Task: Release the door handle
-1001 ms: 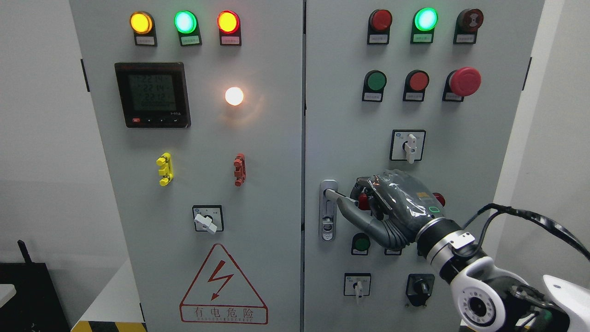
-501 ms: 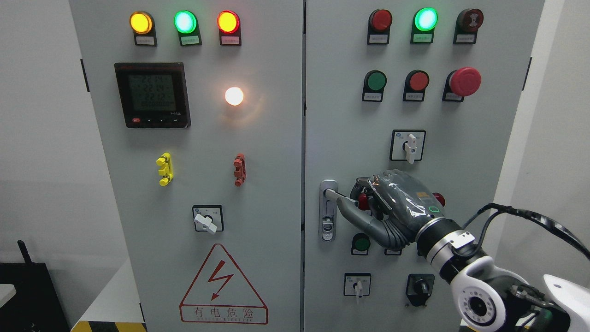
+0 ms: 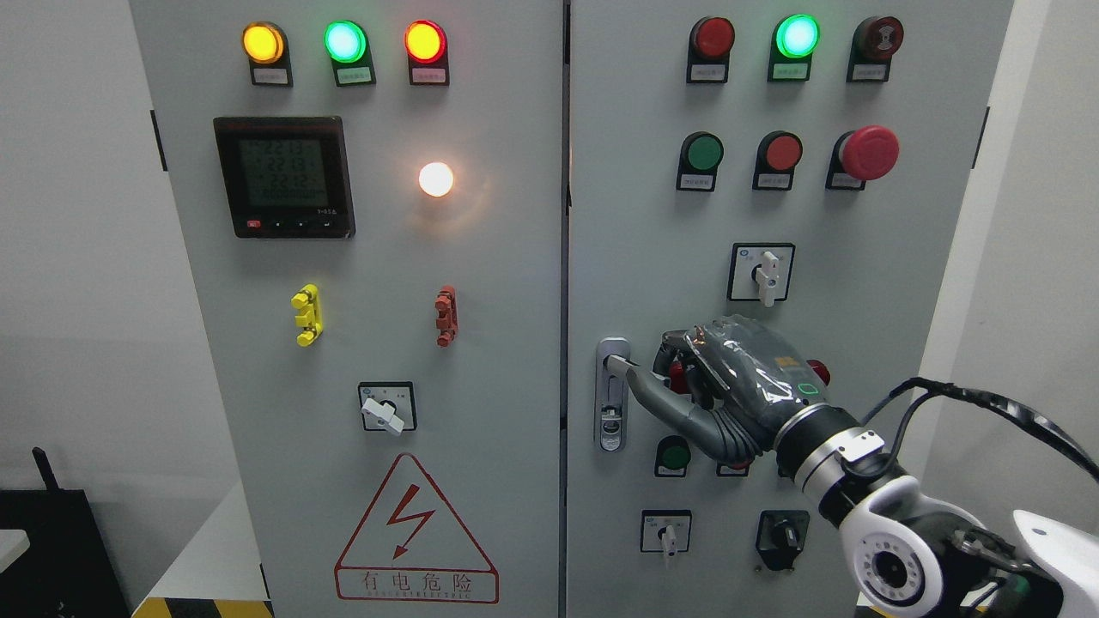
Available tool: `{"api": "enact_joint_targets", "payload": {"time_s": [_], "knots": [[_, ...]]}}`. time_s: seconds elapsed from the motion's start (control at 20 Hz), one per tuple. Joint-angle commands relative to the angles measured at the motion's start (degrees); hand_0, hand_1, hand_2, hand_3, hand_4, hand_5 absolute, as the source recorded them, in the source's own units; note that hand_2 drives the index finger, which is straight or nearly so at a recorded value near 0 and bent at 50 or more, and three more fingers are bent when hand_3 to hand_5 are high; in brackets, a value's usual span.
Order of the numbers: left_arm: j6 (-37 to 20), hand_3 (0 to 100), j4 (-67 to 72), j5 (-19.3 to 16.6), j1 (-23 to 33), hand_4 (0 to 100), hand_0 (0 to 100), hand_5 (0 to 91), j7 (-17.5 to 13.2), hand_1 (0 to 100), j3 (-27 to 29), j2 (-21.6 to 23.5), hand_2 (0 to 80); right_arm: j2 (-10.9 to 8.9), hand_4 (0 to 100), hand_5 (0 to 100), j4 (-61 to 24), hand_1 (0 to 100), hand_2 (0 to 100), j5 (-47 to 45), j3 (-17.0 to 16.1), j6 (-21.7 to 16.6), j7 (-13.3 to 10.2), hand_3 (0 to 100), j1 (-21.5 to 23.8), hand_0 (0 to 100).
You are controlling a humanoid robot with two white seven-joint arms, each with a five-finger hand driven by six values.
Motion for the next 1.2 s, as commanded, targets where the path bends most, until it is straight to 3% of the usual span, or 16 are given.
{"api": "enact_joint_targets", "payload": {"time_s": [0.0, 1.15], "knots": [[-0.03, 0, -1.76, 0.00, 1.76, 0, 12, 0.0, 0.05, 39, 0.00, 0.00, 0.0, -0.01, 100, 100, 0.00, 3, 60, 0.04, -0.04, -0.01, -0.06, 100, 0.08, 45], [-0.03, 0, -1.76, 0.00, 1.76, 0, 12, 0.0, 0.05, 39, 0.00, 0.00, 0.0, -0.01, 100, 100, 0.00, 5, 64, 0.04, -0.21, -0.01, -0.15, 100, 0.16, 45]]}}
